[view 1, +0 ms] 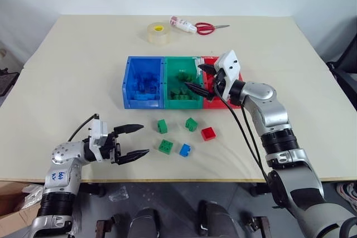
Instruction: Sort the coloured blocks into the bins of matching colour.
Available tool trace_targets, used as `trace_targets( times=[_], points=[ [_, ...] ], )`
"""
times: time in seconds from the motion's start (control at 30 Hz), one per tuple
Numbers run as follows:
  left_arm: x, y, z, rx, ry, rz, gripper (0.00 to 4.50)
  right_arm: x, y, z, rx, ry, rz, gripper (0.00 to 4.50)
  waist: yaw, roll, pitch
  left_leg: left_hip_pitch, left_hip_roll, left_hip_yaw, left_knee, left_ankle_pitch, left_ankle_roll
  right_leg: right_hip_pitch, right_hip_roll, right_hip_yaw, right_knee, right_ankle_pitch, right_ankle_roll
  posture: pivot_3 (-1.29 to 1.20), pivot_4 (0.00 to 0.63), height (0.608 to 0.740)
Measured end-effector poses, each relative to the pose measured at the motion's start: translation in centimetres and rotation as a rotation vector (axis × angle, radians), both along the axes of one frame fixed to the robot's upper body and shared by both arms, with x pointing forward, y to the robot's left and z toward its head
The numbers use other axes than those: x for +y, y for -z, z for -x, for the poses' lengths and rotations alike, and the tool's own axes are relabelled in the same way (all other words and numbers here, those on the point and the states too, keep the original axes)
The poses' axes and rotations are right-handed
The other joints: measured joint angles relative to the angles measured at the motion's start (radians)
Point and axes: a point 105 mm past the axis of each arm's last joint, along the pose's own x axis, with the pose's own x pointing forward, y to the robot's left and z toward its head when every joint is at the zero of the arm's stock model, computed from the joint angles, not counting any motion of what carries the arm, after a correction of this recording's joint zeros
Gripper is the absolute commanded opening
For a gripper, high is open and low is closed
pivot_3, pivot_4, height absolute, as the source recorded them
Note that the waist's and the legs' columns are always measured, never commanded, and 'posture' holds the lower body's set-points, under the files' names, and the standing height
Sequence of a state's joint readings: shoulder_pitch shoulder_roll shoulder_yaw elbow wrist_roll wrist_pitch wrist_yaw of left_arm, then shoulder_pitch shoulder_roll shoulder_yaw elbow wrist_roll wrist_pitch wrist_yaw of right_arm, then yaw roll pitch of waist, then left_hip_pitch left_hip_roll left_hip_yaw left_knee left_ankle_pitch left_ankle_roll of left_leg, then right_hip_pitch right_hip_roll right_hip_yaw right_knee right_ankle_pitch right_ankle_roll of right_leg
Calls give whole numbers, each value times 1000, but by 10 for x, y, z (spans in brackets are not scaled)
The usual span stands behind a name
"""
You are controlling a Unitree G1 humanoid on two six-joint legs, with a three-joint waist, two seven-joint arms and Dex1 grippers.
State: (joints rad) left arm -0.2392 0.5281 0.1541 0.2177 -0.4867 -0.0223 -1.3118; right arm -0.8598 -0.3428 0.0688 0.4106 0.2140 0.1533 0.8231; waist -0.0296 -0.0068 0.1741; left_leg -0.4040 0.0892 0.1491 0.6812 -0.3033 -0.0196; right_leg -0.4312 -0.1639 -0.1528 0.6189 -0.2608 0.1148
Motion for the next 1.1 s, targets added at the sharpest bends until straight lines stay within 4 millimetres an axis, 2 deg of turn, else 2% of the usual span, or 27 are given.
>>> trace_targets(
  times=[0.13, 0.27, 0.33, 0.43, 0.53, 0.63, 0.77, 0.83, 0.93, 1.1],
  points=[
    [-1, 0, -4, 0, 9, 3, 4500, -13, 7, 19, -7, -44, 35, 4470, 6, 0, 0, 0, 0, 0, 0, 0, 0, 1, 0, 0, -1, 0, 0, 0, 150, 740],
    [-1, 2, -7, 13, 22, 5, 4500, -44, 26, 51, 67, -99, 99, 4470, 5, 0, 0, 0, 0, 0, 0, -1, 1, 0, 0, 0, -2, 0, 0, 0, 150, 740],
    [-1, -1, -9, 2, 30, 4, 4500, -68, 41, 79, 139, -132, 146, 4470, 10, 0, 0, 0, 0, -1, -1, -1, 1, 1, 0, -1, -2, 0, 0, 0, 150, 740],
    [1, 0, -12, 7, 27, 5, 4500, -99, 59, 107, 246, -121, 201, 4470, 9, 0, 0, 0, 0, 0, 0, -1, 1, 2, 0, 0, -3, 0, 0, 0, 150, 740],
    [2, 0, -14, 6, 31, 4, 4500, -126, 64, 124, 294, -66, 244, 4470, 3, 0, 0, 1, 0, 0, 0, -1, 0, 2, 0, 0, -3, 0, 0, 0, 150, 740],
    [5, 1, -16, 11, 26, 5, 4500, -140, 69, 133, 334, -35, 285, 4470, 0, 0, 0, 2, 0, 0, 0, -1, 0, 2, 0, 0, -3, 0, 0, 0, 150, 740],
    [6, 2, -16, 12, 27, 0, 4500, -131, 69, 132, 337, -48, 295, 4470, 3, 0, 0, 2, 0, -1, 0, -1, 0, 2, 0, 0, -3, 0, 0, 0, 150, 740],
    [5, 2, -16, 9, 28, -1, 4500, -114, 65, 121, 303, -71, 269, 4470, 1, -1, 0, 2, 0, -1, 1, -1, 0, 2, 0, 0, -2, 0, 0, 0, 150, 740],
    [5, 0, -17, 4, 27, -1, 4500, -81, 70, 110, 290, -136, 252, 4470, 2, -1, 0, 1, 0, -1, 0, -1, 0, 1, 0, 0, -2, 0, 0, 0, 150, 740],
    [6, 2, -13, 5, 15, -3, 4500, -56, 89, 89, 322, -165, 303, 4470, 5, -1, 0, 0, 0, -1, 1, -1, 1, 2, 0, 0, -2, 0, 1, 0, 150, 740]
  ],
)
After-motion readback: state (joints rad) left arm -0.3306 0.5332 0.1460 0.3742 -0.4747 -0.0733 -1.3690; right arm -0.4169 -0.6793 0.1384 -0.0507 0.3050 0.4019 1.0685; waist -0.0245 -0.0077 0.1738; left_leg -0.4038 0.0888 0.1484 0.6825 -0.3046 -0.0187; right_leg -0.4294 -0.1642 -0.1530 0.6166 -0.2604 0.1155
